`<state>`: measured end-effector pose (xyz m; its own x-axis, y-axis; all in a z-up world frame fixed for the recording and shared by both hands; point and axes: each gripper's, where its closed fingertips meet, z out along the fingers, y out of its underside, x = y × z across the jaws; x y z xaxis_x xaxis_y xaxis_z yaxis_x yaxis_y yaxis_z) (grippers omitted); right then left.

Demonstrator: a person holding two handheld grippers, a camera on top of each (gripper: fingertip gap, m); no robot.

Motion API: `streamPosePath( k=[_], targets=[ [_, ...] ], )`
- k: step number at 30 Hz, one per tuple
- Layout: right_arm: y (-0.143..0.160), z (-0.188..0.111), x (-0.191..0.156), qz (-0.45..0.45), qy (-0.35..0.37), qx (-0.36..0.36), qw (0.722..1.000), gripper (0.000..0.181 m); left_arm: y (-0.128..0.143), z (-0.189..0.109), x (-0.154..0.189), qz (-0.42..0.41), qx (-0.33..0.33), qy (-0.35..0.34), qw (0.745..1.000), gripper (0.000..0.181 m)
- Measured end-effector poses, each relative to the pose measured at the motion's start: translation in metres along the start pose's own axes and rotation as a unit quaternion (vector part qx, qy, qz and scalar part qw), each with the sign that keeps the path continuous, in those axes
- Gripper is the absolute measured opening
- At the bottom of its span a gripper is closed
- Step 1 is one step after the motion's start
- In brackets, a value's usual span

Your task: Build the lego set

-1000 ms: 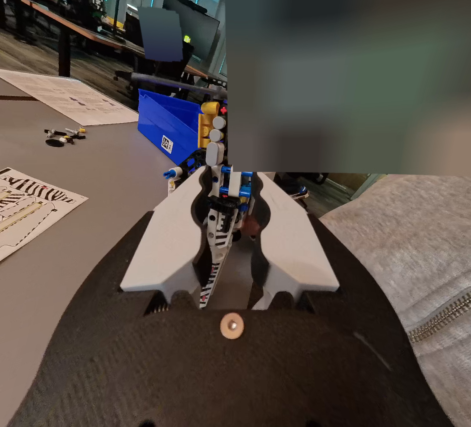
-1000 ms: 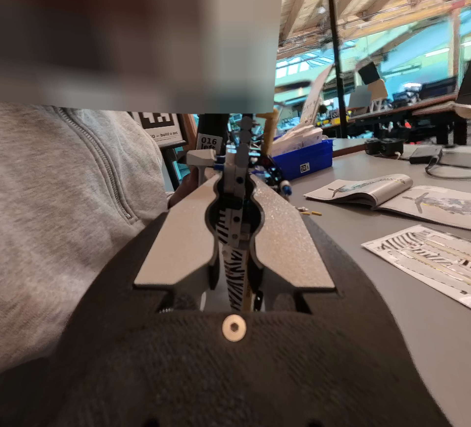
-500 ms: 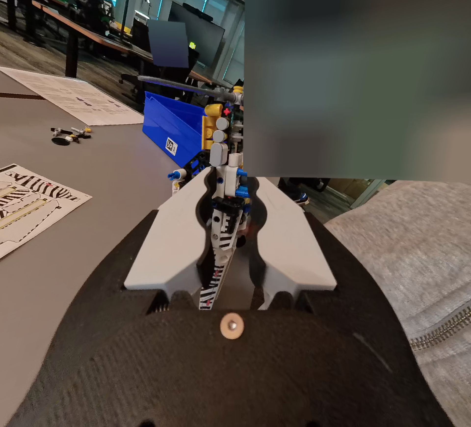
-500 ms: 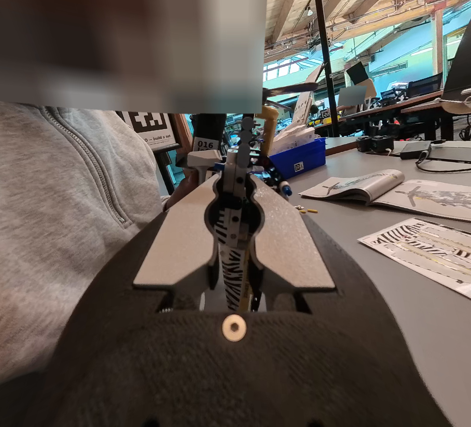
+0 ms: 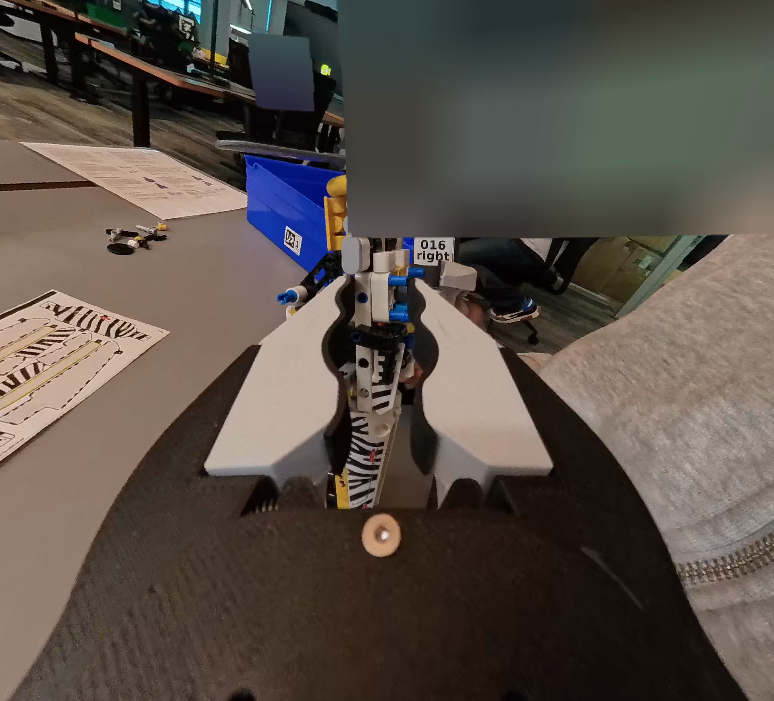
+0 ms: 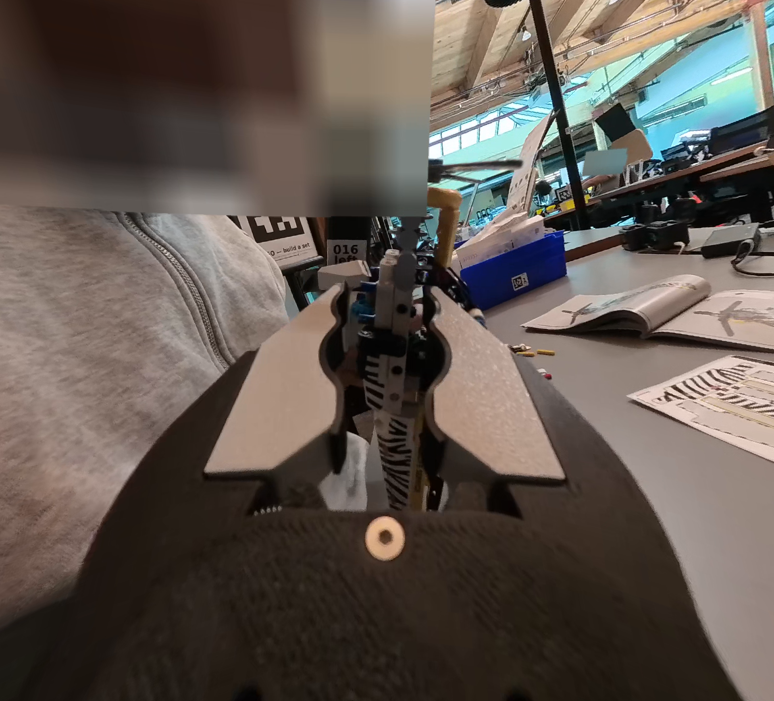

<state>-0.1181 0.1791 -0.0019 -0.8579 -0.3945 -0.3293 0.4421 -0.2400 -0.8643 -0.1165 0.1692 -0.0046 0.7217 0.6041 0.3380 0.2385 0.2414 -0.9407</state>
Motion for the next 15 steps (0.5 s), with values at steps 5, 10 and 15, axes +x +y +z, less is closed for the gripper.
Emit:
streamPosePath(
  k=[5, 10, 15],
  targets=[
    [0.0, 0.0, 0.001, 0.01, 0.007, -0.002, 1.0, 0.032, 0.001, 0.0, 0.003, 0.008, 0.0, 0.001, 1.0, 0.022],
    [0.001, -0.001, -0.002, 0.006, 0.001, -0.002, 1.0, 0.022, 0.002, -0.001, 0.006, 0.007, 0.001, 0.007, 1.0, 0.023],
    [0.002, -0.005, -0.002, 0.017, -0.005, 0.008, 1.0, 0.022, 0.007, -0.004, 0.012, -0.002, -0.006, 0.03, 1.0, 0.033]
  ],
)
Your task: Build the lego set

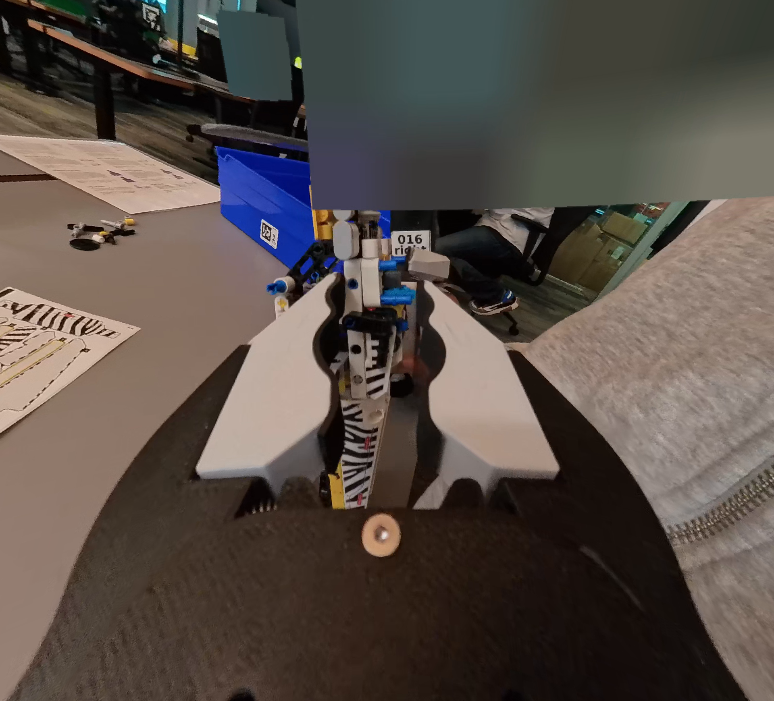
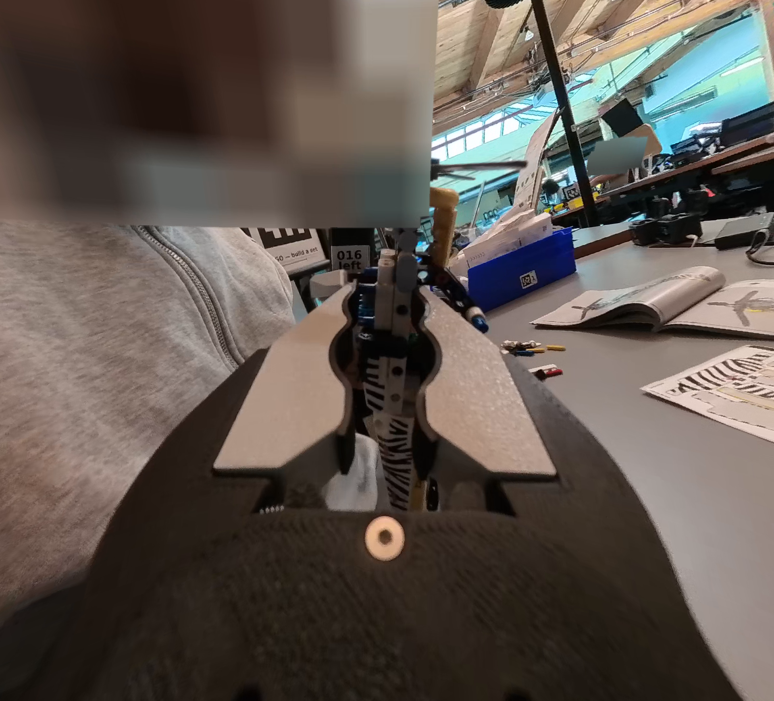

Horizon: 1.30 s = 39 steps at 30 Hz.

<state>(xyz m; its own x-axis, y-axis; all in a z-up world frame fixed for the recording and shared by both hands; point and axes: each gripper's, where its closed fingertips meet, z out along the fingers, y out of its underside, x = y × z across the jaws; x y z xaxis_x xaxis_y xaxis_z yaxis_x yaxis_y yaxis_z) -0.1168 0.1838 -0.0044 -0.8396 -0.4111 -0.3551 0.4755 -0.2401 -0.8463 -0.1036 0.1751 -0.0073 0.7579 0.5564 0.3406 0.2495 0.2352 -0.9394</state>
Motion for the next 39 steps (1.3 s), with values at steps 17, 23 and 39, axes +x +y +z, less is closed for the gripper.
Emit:
streamPosePath(
  k=[17, 23, 39],
  targets=[
    [0.002, -0.002, -0.004, 0.011, -0.012, 0.01, 1.0, 0.022, 0.009, -0.001, 0.005, -0.07, -0.027, 0.026, 0.997, 0.029],
    [0.002, -0.003, -0.006, 0.011, -0.013, 0.008, 1.0, 0.022, 0.01, -0.001, 0.007, -0.06, -0.029, 0.026, 0.997, 0.029],
    [0.004, -0.003, -0.011, 0.009, -0.034, 0.013, 0.999, 0.022, 0.01, -0.002, 0.013, 0.056, -0.021, -0.006, 0.998, 0.028]
  ],
)
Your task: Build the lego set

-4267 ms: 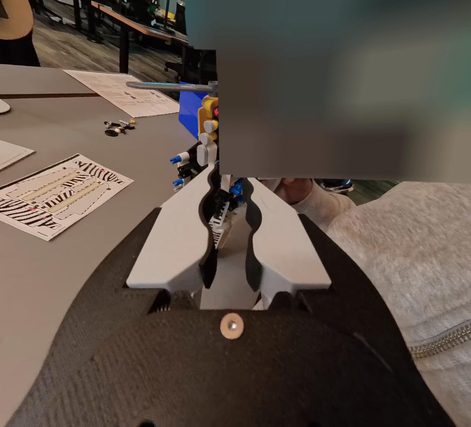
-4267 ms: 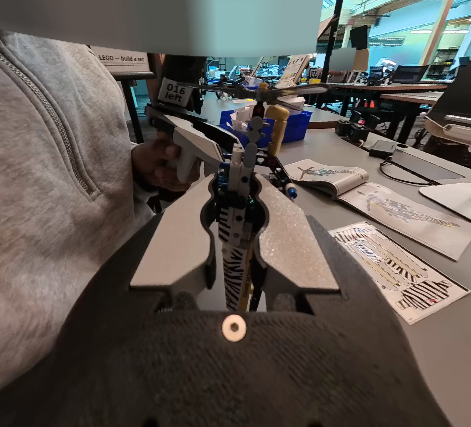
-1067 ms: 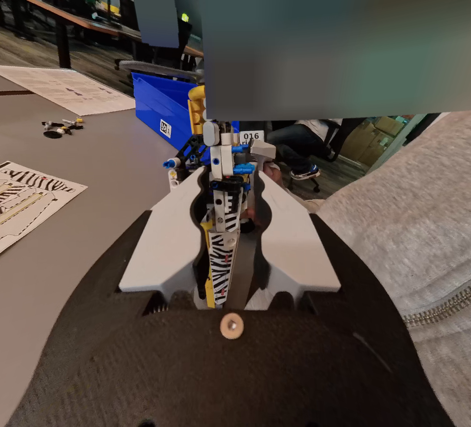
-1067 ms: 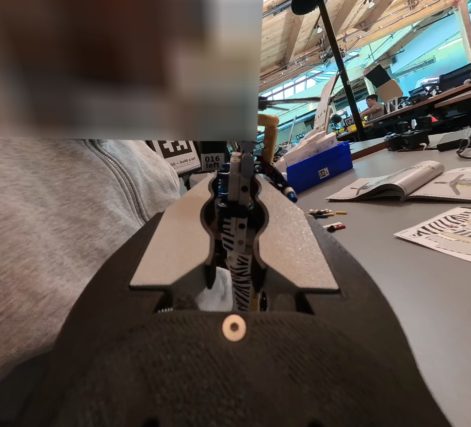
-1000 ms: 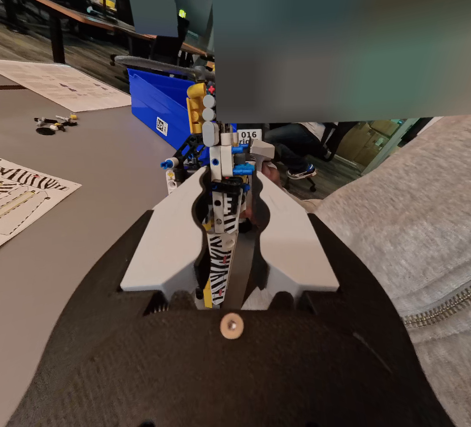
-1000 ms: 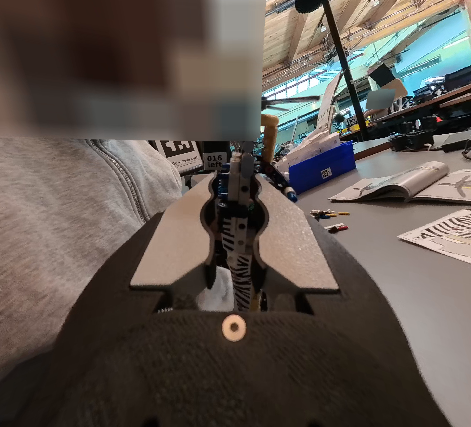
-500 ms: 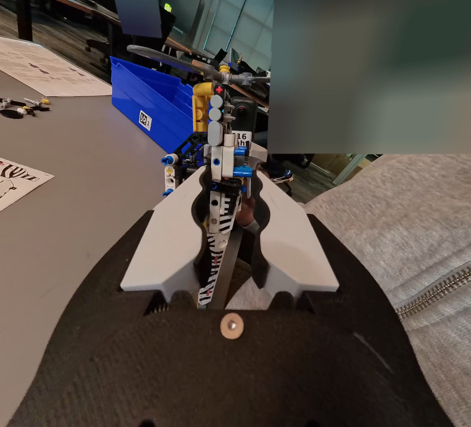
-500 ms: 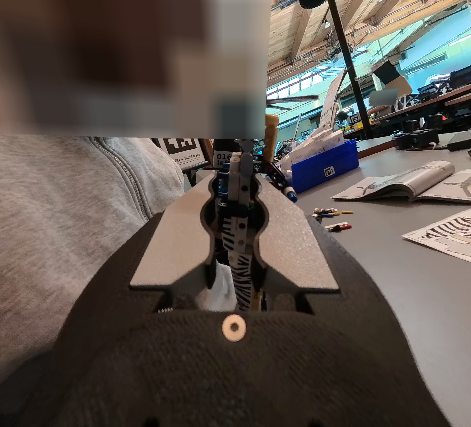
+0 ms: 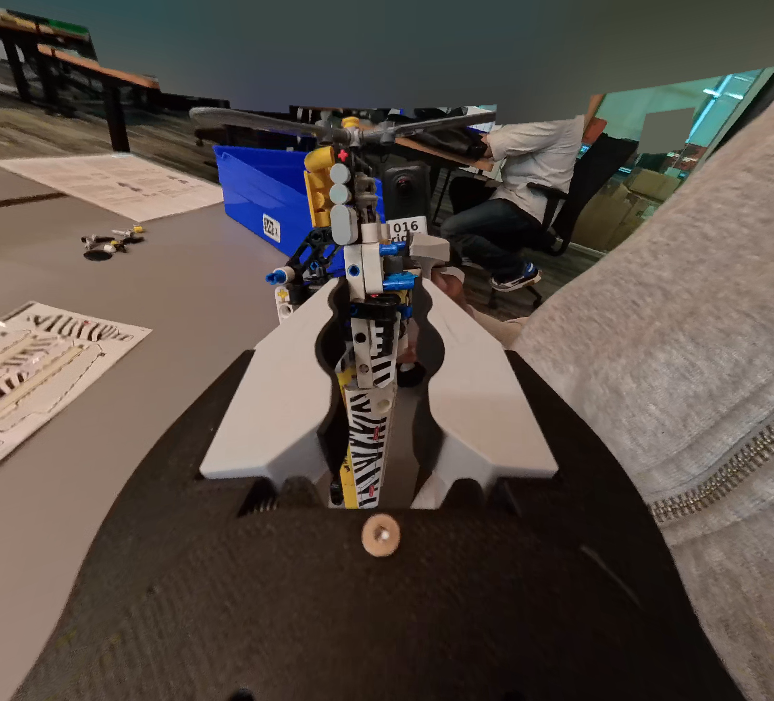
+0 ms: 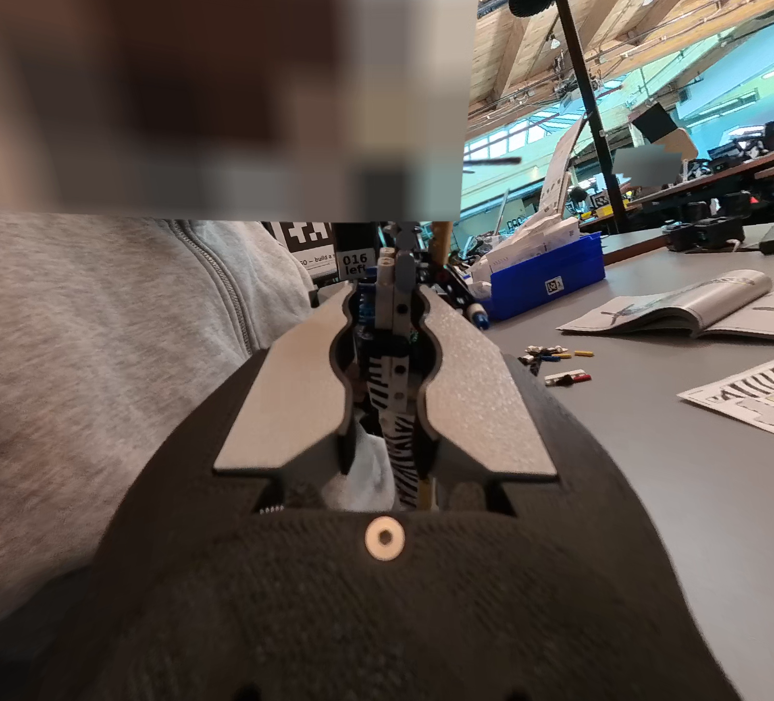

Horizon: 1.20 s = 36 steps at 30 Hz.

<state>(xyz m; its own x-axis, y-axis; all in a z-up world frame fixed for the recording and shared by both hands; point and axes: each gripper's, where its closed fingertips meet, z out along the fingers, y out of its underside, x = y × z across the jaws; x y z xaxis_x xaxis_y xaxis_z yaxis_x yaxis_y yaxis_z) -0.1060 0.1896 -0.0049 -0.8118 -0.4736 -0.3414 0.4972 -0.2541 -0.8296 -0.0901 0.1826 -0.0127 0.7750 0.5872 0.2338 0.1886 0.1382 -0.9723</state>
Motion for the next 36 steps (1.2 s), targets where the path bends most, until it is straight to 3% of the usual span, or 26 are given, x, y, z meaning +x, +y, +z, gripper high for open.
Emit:
streamPosePath(
  k=[4, 12, 24, 29, 36],
  targets=[
    [-0.004, 0.002, -0.01, -0.015, -0.034, 0.016, 0.999, 0.022, -0.004, -0.002, 0.009, 0.071, 0.016, -0.008, 0.997, 0.029],
    [-0.005, 0.002, -0.01, -0.033, -0.026, 0.016, 0.999, 0.022, 0.0, 0.001, 0.006, 0.1, 0.0, -0.023, 0.995, 0.029],
    [-0.008, 0.0, -0.006, -0.02, -0.026, 0.021, 0.999, 0.022, -0.003, 0.003, 0.0, -0.078, 0.03, 0.037, 0.996, 0.028],
    [-0.008, 0.0, -0.005, -0.02, -0.021, 0.019, 0.999, 0.022, -0.001, 0.003, -0.001, -0.058, 0.018, 0.029, 0.998, 0.031],
    [-0.007, -0.001, 0.002, -0.013, -0.007, 0.03, 0.999, 0.022, -0.002, 0.001, -0.001, -0.104, 0.027, 0.062, 0.992, 0.033]
  ],
)
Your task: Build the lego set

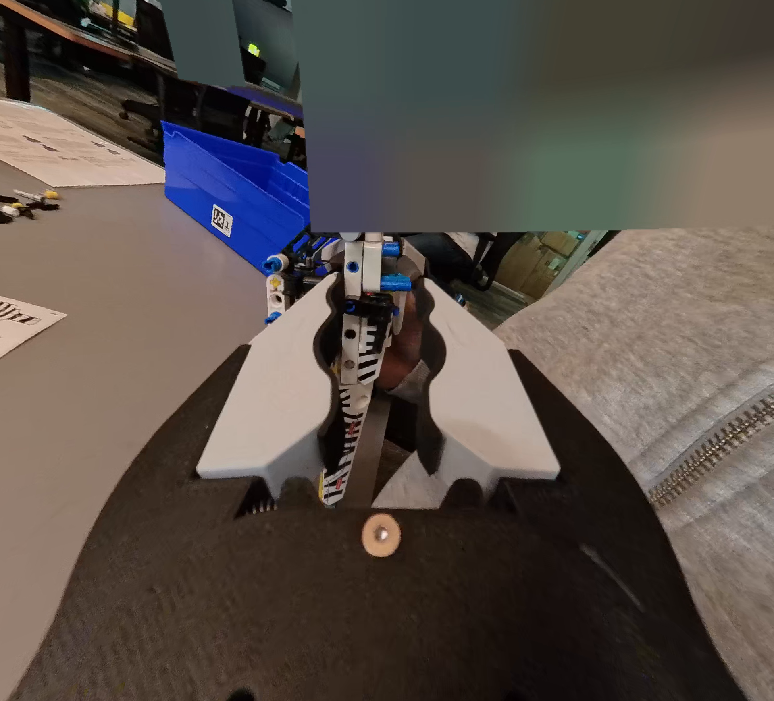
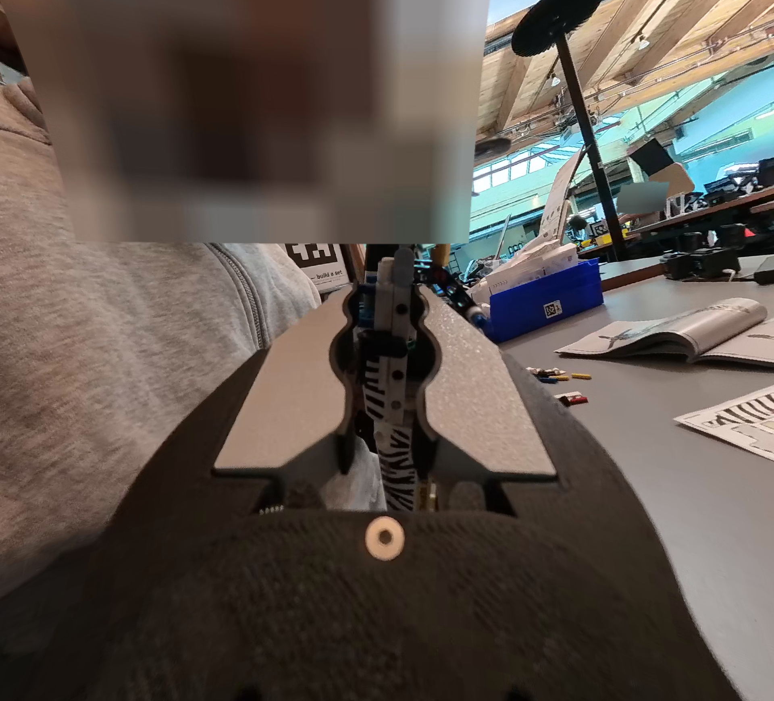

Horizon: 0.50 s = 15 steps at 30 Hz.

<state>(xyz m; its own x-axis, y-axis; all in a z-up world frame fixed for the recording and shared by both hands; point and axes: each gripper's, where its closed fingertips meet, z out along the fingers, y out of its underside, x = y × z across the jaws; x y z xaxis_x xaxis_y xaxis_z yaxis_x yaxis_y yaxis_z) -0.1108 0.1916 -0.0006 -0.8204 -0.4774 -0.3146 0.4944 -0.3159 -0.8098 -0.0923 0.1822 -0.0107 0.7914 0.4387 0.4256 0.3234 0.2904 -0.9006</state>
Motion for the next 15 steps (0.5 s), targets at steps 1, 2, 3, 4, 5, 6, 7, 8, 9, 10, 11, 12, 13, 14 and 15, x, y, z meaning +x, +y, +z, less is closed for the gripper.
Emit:
streamPosePath(
  k=[1, 2, 3, 4, 5, 6, 7, 8, 9, 10, 11, 12, 13, 14, 15],
  targets=[
    [0.0003, 0.0005, 0.0, -0.001, 0.001, 0.0, 1.0, 0.022, 0.0001, -0.0004, -0.0001, -0.001, 0.0, 0.0, 1.0, 0.033],
    [0.0004, 0.0008, -0.0002, -0.002, 0.001, 0.0, 1.0, 0.022, 0.0001, -0.0006, -0.0005, 0.001, -0.001, -0.002, 1.0, 0.032],
    [0.0004, 0.0008, -0.0002, -0.001, 0.002, 0.0, 1.0, 0.022, 0.0005, -0.0004, -0.0013, 0.005, -0.003, -0.007, 1.0, 0.031],
    [0.0003, 0.0008, -0.0003, -0.001, 0.001, 0.001, 1.0, 0.021, 0.0008, -0.0004, -0.0013, 0.01, -0.006, -0.009, 1.0, 0.03],
    [0.0003, 0.0007, -0.0005, -0.001, 0.0, 0.001, 1.0, 0.022, 0.0009, -0.0004, -0.0007, 0.014, -0.008, -0.008, 1.0, 0.031],
    [0.0003, 0.0007, -0.0003, -0.001, 0.001, 0.001, 1.0, 0.022, 0.001, -0.0004, 0.0, 0.014, -0.008, -0.006, 1.0, 0.033],
    [0.0003, 0.0009, -0.0003, -0.002, 0.002, 0.0, 1.0, 0.022, 0.0006, -0.0006, -0.0003, 0.011, -0.007, -0.005, 1.0, 0.033],
    [0.0005, 0.0012, -0.0004, -0.003, 0.002, -0.001, 1.0, 0.022, 0.0004, -0.001, -0.0009, 0.007, -0.005, -0.004, 1.0, 0.031],
    [0.0007, 0.0017, -0.0005, -0.004, 0.002, -0.003, 1.0, 0.022, 0.0002, -0.0015, -0.0015, 0.002, -0.004, -0.004, 1.0, 0.03],
    [0.0009, 0.0021, -0.0005, -0.005, 0.003, -0.004, 1.0, 0.022, 0.0, -0.0019, -0.0017, -0.002, -0.004, -0.002, 1.0, 0.03],
    [0.0009, 0.0023, -0.0003, -0.006, 0.005, -0.006, 1.0, 0.022, 0.0001, -0.0019, -0.0021, -0.008, -0.004, 0.0, 1.0, 0.029],
    [0.001, 0.0021, 0.0, -0.007, 0.006, -0.007, 1.0, 0.022, 0.0001, -0.0018, -0.0025, -0.014, -0.005, 0.001, 1.0, 0.03],
    [0.0009, 0.0019, 0.0002, -0.007, 0.007, -0.008, 1.0, 0.021, 0.0, -0.0016, -0.0027, -0.022, -0.005, 0.004, 1.0, 0.029],
    [0.001, 0.002, 0.0001, -0.008, 0.008, -0.009, 1.0, 0.021, 0.0001, -0.0017, -0.0029, -0.03, -0.005, 0.007, 1.0, 0.029],
    [0.0012, 0.0022, 0.0002, -0.01, 0.01, -0.012, 1.0, 0.021, 0.0003, -0.0021, -0.0029, -0.038, -0.005, 0.012, 0.999, 0.029]
  ],
)
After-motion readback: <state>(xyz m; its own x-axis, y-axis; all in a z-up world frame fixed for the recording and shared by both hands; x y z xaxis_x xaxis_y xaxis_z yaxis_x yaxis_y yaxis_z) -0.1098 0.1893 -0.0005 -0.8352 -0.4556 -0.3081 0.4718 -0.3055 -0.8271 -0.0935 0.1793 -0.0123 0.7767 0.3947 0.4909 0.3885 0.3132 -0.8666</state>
